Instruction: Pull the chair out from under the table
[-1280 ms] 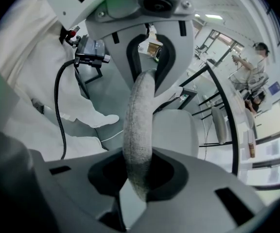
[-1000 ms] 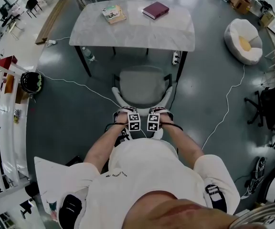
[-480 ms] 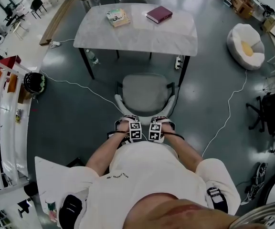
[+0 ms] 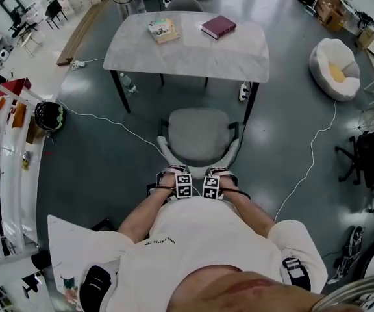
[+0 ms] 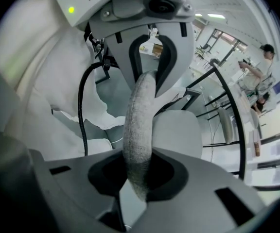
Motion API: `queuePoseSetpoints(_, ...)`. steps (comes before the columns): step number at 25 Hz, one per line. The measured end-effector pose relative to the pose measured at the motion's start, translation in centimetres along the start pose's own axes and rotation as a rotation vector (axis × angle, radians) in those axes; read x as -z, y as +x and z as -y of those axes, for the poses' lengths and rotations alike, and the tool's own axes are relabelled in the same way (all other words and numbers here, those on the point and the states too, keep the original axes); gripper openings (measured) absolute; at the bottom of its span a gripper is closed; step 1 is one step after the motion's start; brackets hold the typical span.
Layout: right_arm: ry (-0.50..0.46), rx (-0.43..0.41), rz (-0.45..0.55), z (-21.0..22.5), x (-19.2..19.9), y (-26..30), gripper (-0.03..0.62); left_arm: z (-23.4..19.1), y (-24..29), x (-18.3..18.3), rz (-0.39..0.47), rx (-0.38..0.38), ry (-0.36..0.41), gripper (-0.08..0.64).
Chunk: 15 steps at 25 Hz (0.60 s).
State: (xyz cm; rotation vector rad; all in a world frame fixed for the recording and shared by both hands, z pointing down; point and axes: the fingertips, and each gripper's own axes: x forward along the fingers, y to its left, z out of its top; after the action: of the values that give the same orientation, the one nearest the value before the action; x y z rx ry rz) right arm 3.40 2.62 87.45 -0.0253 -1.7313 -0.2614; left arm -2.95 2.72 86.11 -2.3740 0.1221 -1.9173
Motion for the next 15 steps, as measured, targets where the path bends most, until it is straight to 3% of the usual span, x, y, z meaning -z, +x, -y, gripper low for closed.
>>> queuePoseSetpoints(15,0.002,-0.015,0.002,-0.9,-0.1,0.7,0.092,0.9,0.8,0.1,0.005,0.039,-0.028,0.089)
